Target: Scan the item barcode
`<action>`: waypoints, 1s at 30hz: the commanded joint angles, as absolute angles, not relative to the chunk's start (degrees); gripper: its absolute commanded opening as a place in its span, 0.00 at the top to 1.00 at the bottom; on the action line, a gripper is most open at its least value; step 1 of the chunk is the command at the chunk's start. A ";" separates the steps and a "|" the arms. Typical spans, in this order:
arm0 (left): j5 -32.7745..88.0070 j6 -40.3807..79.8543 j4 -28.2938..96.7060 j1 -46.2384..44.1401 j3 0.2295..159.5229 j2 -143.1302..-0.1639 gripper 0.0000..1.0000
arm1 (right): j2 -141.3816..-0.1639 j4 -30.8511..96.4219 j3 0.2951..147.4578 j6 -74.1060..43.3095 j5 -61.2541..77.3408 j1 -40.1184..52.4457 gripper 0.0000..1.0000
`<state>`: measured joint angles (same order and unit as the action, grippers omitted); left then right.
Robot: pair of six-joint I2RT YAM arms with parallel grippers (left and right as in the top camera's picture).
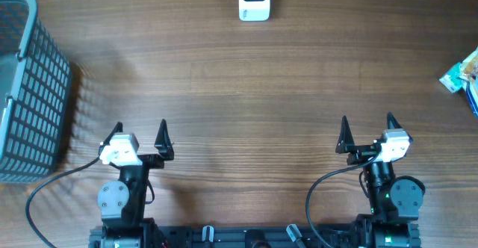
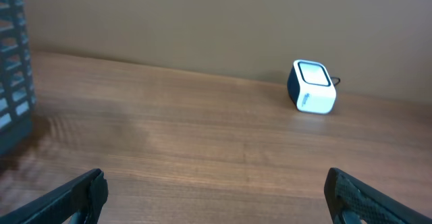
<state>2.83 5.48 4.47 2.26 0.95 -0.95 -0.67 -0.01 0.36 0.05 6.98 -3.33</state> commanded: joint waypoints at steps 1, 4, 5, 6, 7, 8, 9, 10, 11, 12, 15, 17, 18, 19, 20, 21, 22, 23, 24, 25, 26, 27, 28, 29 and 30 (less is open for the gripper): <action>1.80 6.44 4.36 3.51 0.32 -0.16 0.00 | -0.21 -0.25 0.32 -0.38 6.02 -3.73 0.00; 1.89 6.33 4.38 3.55 0.32 -0.16 0.00 | -0.21 -0.25 0.32 -0.38 6.02 -3.73 0.00; 2.48 4.75 4.40 3.55 0.32 -0.16 0.00 | -0.21 -0.25 0.32 -0.43 6.02 -3.73 0.00; 3.29 2.50 4.36 3.55 0.32 -0.16 0.00 | -0.21 -0.25 0.32 -0.40 6.00 -3.73 0.00; 3.53 -0.12 4.32 3.55 0.32 -0.16 0.00 | -0.21 -0.25 0.32 -0.40 6.02 -3.73 0.00; 3.53 -1.56 4.34 3.55 0.32 -0.16 0.00 | -0.21 -0.25 0.32 -0.38 6.02 -3.73 0.00; 3.40 -2.81 4.36 3.55 0.32 -0.16 0.00 | -0.21 -0.25 0.32 -0.38 6.00 -3.73 0.00; 2.61 -3.70 4.43 3.55 0.32 -0.16 0.00 | -0.21 -0.25 0.32 -0.40 6.02 -3.73 0.00; 1.93 -3.68 4.43 3.55 0.32 -0.16 0.00 | -0.21 -0.27 0.32 -0.40 6.02 -3.73 0.00; 1.69 -3.77 4.45 3.55 0.32 -0.16 0.00 | -0.21 -0.25 0.32 -0.38 6.00 -3.73 0.00; 1.61 -3.88 4.45 3.55 0.32 -0.16 0.00 | -0.21 -0.27 0.32 -0.38 6.02 -3.73 0.00; 1.39 -3.90 4.45 3.55 0.32 -0.16 0.00 | -0.21 -0.25 0.32 -0.40 6.02 -3.73 0.00; 1.37 -4.23 4.45 3.55 0.32 -0.16 0.00 | -0.21 -0.25 0.32 -0.38 6.00 -3.73 0.00; 1.19 -4.34 4.45 3.55 0.32 -0.16 0.00 | -0.21 -0.25 0.32 -0.40 6.02 -3.73 0.00; 0.84 -4.38 4.45 3.55 0.32 -0.16 0.00 | -0.21 -0.25 0.32 -0.40 6.00 -3.73 0.00; 0.27 -4.36 4.45 3.55 0.32 -0.16 0.00 | -0.21 -0.25 0.32 -0.38 6.00 -3.73 0.00; -0.14 -4.38 4.43 3.55 0.32 -0.16 0.00 | -0.21 -0.25 0.32 -0.40 6.00 -3.73 0.00; -0.32 -4.82 4.43 3.55 0.32 -0.16 0.00 | -0.21 -0.25 0.32 -0.40 6.00 -3.73 0.00; -0.32 -5.61 4.43 3.55 0.32 -0.16 0.00 | -0.21 -0.25 0.32 -0.38 6.02 -3.73 0.00; -0.32 -5.78 4.43 3.55 0.32 -0.16 0.00 | -0.21 -0.25 0.32 -0.40 6.00 -3.73 0.00; -0.36 -5.80 4.43 3.55 0.32 -0.16 0.00 | -0.21 -0.25 0.32 -0.40 6.00 -3.73 0.00; -0.36 -5.80 4.43 3.55 0.32 -0.16 0.00 | -0.21 -0.25 0.32 -0.40 6.02 -3.73 0.00; -0.34 -5.78 4.43 3.55 0.32 -0.16 0.00 | -0.21 -0.27 0.32 -0.40 6.02 -3.73 0.00; -0.36 -5.78 4.43 3.55 0.32 -0.16 0.00 | -0.21 -0.25 0.32 -0.40 6.00 -3.73 0.00; -0.43 -5.76 4.43 3.55 0.32 -0.16 0.00 | -0.21 -0.25 0.32 -0.38 6.02 -3.73 0.00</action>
<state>0.64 -4.47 4.51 3.14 0.95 -0.82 -0.67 -0.01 0.36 0.05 6.98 -3.33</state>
